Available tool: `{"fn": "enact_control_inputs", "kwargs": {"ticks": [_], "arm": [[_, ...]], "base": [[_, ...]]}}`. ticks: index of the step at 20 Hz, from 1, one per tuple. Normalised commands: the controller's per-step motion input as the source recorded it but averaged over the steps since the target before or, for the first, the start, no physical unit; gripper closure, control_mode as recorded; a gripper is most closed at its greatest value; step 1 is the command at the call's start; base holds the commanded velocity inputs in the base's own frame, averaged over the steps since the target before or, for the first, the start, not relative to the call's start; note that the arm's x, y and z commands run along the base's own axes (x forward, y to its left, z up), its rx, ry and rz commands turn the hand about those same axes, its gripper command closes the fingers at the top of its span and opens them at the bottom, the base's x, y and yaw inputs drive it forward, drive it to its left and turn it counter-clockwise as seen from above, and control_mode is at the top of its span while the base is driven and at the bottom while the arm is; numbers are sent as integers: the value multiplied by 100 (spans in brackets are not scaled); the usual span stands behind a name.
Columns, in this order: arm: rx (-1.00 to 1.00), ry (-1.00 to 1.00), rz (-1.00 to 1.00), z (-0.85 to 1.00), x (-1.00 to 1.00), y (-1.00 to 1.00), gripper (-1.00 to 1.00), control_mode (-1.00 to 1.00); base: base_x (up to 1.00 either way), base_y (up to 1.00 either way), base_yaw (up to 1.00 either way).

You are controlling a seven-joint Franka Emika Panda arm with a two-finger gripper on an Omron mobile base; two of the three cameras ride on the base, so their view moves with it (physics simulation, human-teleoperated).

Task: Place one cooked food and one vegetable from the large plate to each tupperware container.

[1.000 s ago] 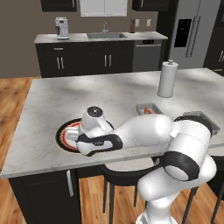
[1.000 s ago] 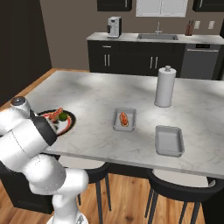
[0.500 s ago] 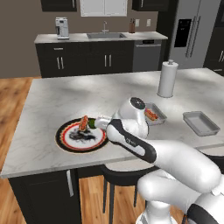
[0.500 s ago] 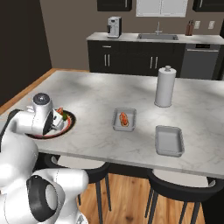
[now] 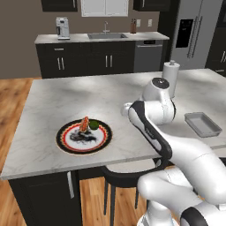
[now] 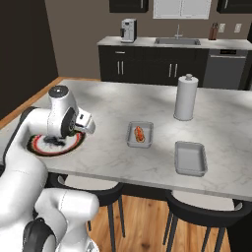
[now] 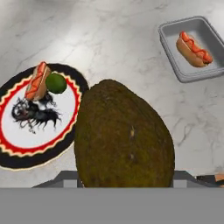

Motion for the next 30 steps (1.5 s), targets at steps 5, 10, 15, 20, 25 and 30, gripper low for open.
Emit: {"fn": "enact_control_inputs", "kwargs": {"ticks": [5,10,15,20,25,30], "arm": [[-9,21,0,-4,23,-87,100,-100],[-3,8,0,-24,34,-76,100,-100],[0,0,0,-27,32,-56,100,-100],[-3,0,0,-38,32,-32,100,-100],[-2,8,0,-27,59,-41,100,-100],[-2,19,0,-27,73,-27,100,-100]], "base": [[0,0,0],[0,0,0],[0,0,0],[0,0,0],[0,0,0],[0,0,0]]}}
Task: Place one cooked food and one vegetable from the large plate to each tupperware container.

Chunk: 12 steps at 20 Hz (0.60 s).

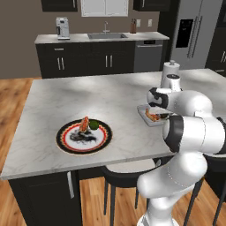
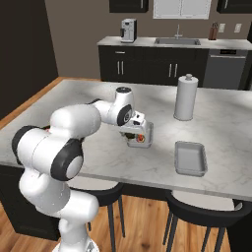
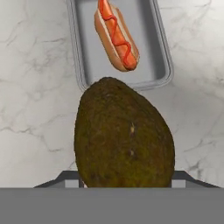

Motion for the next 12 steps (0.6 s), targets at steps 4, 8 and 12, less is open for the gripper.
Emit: {"fn": "enact_control_inputs", "kwargs": {"ticks": [4,8,12], "arm": [[-3,10,0,-22,81,0,100,-100],[0,3,0,-16,82,-3,100,-100],[0,0,0,-35,56,-15,100,-100]], "base": [[0,0,0],[0,0,0],[0,0,0]]}}
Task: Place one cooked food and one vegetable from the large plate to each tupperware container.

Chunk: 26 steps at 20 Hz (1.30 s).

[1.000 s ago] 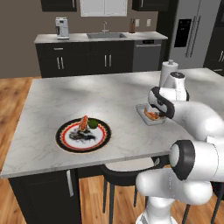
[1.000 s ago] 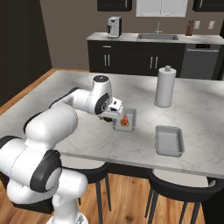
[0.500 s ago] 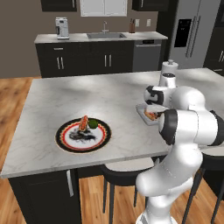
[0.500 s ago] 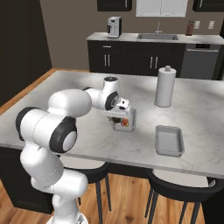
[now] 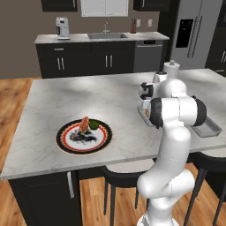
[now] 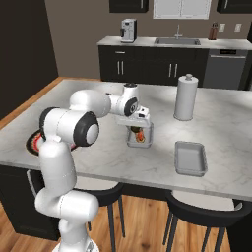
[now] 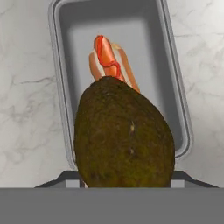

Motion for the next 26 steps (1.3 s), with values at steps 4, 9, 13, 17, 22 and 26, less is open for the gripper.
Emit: {"fn": "enact_control_inputs", "kwargs": {"ticks": [4,9,13,17,22,26], "arm": [[0,0,0,-56,3,-7,100,-100],[0,0,0,-43,8,0,100,-100],[0,0,0,-25,33,-3,100,-100],[0,0,0,-31,16,0,100,-100],[0,-1,0,-13,-10,27,100,-100],[0,-6,0,0,-27,25,100,-100]], "base": [[0,0,0],[0,0,0],[0,0,0],[0,0,0],[0,0,0],[0,0,0]]}}
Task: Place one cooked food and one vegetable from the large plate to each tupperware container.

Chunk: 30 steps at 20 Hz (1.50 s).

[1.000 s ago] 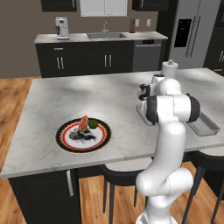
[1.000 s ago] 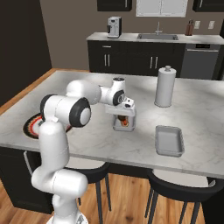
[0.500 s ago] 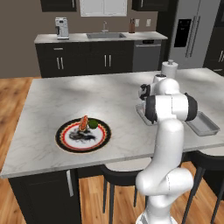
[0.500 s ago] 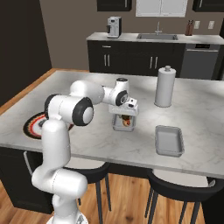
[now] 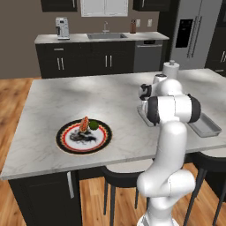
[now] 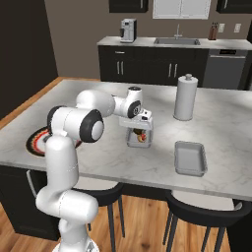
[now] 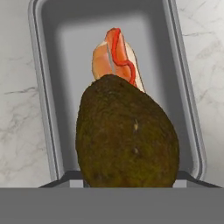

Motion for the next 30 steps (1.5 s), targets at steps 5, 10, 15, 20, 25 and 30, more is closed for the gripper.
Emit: {"fn": "enact_control_inputs", "kwargs": {"ticks": [5,10,15,20,25,30], "arm": [[0,0,0,-4,-5,4,100,-100],[0,0,0,-18,0,0,100,-100],[0,0,0,-40,0,0,100,-100],[0,0,0,-25,-1,1,-100,-100],[0,0,0,-3,-7,2,-100,-100],[0,0,0,6,-27,0,-100,-100]], "base": [[0,0,0],[0,0,0],[0,0,0],[0,0,0],[0,0,0],[0,0,0]]}}
